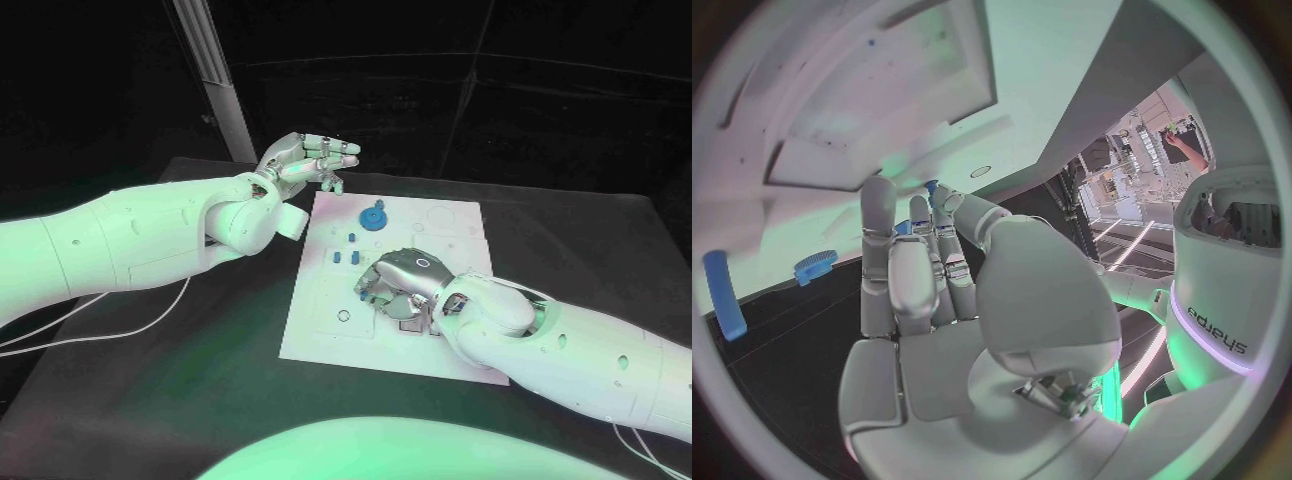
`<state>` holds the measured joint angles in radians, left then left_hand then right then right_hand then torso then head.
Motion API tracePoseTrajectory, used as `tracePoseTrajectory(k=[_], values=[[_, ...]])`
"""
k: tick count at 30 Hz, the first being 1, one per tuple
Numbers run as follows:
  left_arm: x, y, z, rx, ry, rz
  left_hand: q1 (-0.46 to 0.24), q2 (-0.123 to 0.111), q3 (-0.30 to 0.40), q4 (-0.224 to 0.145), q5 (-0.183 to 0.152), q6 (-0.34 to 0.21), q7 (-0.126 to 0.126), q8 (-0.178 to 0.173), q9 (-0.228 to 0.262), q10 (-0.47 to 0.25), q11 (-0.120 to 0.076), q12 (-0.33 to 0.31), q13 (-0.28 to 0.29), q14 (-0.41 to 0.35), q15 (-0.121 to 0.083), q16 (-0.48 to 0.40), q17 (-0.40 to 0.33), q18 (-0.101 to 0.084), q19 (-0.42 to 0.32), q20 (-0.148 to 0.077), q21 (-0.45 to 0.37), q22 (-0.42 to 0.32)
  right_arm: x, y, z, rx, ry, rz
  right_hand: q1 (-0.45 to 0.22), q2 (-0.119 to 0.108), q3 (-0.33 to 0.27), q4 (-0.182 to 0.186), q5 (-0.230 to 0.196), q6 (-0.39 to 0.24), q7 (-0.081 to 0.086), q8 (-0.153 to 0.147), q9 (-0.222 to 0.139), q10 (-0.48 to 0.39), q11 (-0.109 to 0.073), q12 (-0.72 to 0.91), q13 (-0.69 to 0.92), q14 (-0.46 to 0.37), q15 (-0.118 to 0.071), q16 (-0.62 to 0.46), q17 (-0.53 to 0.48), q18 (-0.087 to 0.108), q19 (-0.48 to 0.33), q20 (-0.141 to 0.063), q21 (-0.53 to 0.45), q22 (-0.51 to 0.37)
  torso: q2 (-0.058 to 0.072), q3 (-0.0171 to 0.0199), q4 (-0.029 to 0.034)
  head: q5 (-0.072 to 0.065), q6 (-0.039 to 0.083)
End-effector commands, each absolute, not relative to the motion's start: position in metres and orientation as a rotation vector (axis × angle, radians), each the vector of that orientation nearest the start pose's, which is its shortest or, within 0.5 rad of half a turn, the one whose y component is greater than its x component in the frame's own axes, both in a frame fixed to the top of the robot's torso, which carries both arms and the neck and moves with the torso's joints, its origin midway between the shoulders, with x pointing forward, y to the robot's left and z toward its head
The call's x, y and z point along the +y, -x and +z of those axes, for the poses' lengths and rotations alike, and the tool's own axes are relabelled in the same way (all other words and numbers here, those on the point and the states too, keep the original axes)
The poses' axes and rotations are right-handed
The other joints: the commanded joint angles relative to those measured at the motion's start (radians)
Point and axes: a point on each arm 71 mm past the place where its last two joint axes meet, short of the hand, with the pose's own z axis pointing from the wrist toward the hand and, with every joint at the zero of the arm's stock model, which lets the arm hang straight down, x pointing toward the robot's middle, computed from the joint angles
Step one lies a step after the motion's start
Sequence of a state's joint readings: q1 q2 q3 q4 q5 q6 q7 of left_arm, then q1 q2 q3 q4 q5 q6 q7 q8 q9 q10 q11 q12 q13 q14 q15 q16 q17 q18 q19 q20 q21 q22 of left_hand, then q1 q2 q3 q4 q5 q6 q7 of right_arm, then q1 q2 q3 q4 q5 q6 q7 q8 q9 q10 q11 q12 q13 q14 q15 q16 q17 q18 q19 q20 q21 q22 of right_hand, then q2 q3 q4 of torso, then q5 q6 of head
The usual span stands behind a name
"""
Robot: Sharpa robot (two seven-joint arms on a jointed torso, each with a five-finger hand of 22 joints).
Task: Assemble the parts on the task board
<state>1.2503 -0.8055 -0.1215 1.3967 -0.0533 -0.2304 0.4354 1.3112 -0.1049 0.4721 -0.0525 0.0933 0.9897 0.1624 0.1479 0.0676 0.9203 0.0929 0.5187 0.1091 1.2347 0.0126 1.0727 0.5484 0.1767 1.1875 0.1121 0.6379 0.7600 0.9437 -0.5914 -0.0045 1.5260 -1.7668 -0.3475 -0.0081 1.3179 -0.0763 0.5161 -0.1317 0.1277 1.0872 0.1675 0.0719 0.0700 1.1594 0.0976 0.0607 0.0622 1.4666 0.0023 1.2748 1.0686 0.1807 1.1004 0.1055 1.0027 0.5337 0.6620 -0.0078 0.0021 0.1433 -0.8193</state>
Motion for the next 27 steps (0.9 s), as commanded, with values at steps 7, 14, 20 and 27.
tracePoseTrajectory(k=[7,14,20,27], values=[[0.225,-0.510,-0.185,1.450,0.998,-1.528,0.001,0.000,-0.008,0.000,0.003,-0.004,0.001,-0.001,-0.001,-0.001,0.005,0.007,-0.001,-0.005,0.001,-0.004,-0.001,0.006,-0.007,0.001,-0.003,-0.001,-0.062,-0.405,-0.261,1.545,0.463,0.982,-0.019,-0.023,-0.011,0.011,0.012,-0.040,0.015,-0.010,-0.005,-0.085,0.020,-0.001,0.001,0.010,0.021,-0.020,-0.043,0.004,-0.027,0.014,-0.013,-0.011,0.000,0.0003,-0.0004,-0.002,0.002],[0.225,-0.511,-0.186,1.458,1.003,-1.524,0.001,0.000,-0.008,0.000,0.003,-0.005,0.001,-0.001,-0.001,-0.001,0.006,0.007,-0.001,-0.005,0.001,-0.004,-0.002,0.006,-0.007,0.001,-0.003,-0.001,-0.066,-0.403,-0.251,1.454,0.375,1.044,-0.014,-0.031,-0.028,0.011,0.013,-0.077,0.024,-0.009,-0.005,-0.136,0.030,0.010,0.002,-0.020,0.030,-0.067,-0.117,0.004,-0.050,0.024,-0.023,-0.016,-0.001,0.0005,-0.0002,-0.007,0.003],[0.226,-0.511,-0.187,1.466,1.009,-1.516,0.001,0.000,-0.009,0.000,0.003,-0.006,0.002,-0.001,-0.002,-0.002,0.006,0.007,-0.002,-0.006,0.001,-0.004,-0.003,0.006,-0.006,0.001,-0.003,-0.002,-0.075,-0.400,-0.245,1.442,0.306,1.080,-0.017,-0.030,-0.034,0.016,0.021,-0.079,0.024,-0.007,-0.004,-0.128,0.030,0.022,0.003,-0.019,0.031,-0.064,-0.115,0.005,-0.052,0.024,-0.023,-0.016,-0.002,0.0004,-0.0005,-0.012,0.011],[0.228,-0.512,-0.188,1.469,1.013,-1.510,0.001,0.001,-0.009,0.001,0.003,-0.007,0.002,-0.002,-0.002,-0.002,0.006,0.007,-0.002,-0.006,0.001,-0.004,-0.003,0.006,-0.006,0.001,-0.004,-0.002,-0.098,-0.404,-0.231,1.513,0.228,1.076,-0.024,-0.026,-0.041,0.026,0.029,-0.079,0.021,-0.006,-0.003,-0.106,0.025,0.043,0.005,-0.010,0.027,-0.048,-0.098,0.005,-0.049,0.023,-0.021,-0.016,-0.001,-0.0006,-0.0003,-0.020,0.021]])
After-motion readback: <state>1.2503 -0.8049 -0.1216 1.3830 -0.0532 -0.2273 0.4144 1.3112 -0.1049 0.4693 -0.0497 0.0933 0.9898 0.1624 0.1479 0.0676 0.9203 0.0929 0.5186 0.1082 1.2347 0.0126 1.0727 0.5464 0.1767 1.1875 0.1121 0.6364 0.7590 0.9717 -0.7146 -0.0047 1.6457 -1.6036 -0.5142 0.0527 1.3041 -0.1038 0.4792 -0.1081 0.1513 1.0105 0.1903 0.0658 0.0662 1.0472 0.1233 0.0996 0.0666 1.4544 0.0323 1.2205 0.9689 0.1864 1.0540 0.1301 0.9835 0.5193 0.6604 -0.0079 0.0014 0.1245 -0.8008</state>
